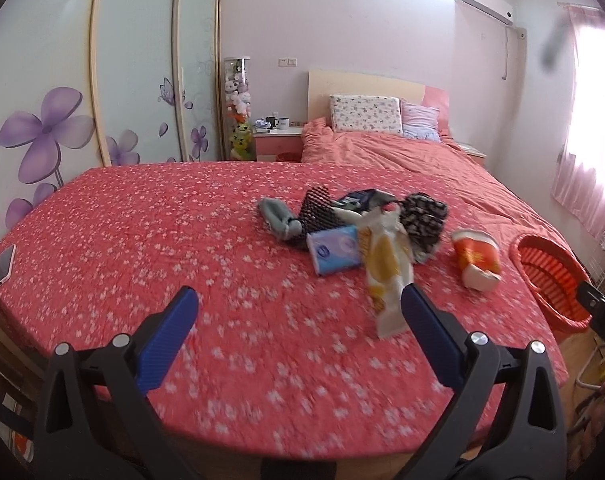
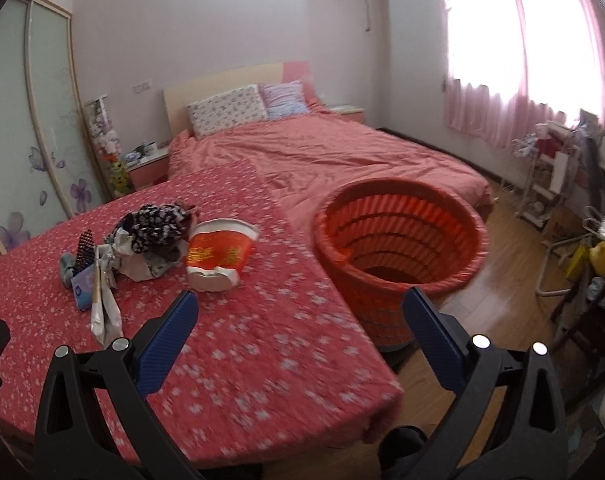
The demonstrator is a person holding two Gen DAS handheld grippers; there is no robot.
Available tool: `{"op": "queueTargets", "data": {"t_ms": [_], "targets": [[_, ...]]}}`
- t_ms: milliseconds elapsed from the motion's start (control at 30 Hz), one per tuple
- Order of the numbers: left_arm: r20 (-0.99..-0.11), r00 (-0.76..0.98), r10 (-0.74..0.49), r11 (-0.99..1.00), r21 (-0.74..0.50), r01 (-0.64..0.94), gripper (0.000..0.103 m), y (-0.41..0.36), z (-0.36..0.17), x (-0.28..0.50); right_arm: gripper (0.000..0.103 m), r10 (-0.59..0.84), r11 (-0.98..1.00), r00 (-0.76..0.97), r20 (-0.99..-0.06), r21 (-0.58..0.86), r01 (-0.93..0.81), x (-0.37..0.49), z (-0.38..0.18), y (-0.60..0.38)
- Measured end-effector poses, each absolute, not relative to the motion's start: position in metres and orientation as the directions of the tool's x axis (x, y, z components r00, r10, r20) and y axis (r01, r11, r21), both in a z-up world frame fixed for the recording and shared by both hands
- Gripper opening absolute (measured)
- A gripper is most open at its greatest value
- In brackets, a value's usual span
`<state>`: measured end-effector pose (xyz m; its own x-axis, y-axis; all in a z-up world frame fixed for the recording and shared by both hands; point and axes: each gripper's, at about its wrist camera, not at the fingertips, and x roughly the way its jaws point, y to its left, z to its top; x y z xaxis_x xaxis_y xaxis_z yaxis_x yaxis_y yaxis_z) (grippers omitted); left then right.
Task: Collect trash
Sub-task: 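Grasp the red-and-white paper cup with the right tool while the left tool grasps the snack bag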
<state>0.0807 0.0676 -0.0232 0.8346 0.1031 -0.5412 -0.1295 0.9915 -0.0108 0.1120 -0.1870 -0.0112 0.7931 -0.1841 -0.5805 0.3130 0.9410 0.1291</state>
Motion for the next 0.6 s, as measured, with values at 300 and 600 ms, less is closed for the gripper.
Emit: {"op": "queueTargets", "data": {"t_ms": [300, 600], "targets": [[-0.589, 0.805, 0.067, 0.994, -0.035, -0.108, 0.094, 0.083, -0.043, 0.140, 0.095, -0.063, 0.966, 0.730, -0.680, 0.141, 0.215, 0.206, -0.033, -0.165], [-0.632, 0.775, -0.036, 0.994, -0.103, -0.038, 0.087, 0.083, -0.061, 0.171, 0.073, -0.026, 0.975, 0.619, -0.785, 0.118, 0.190, 0.255, -0.063, -0.153]]}}
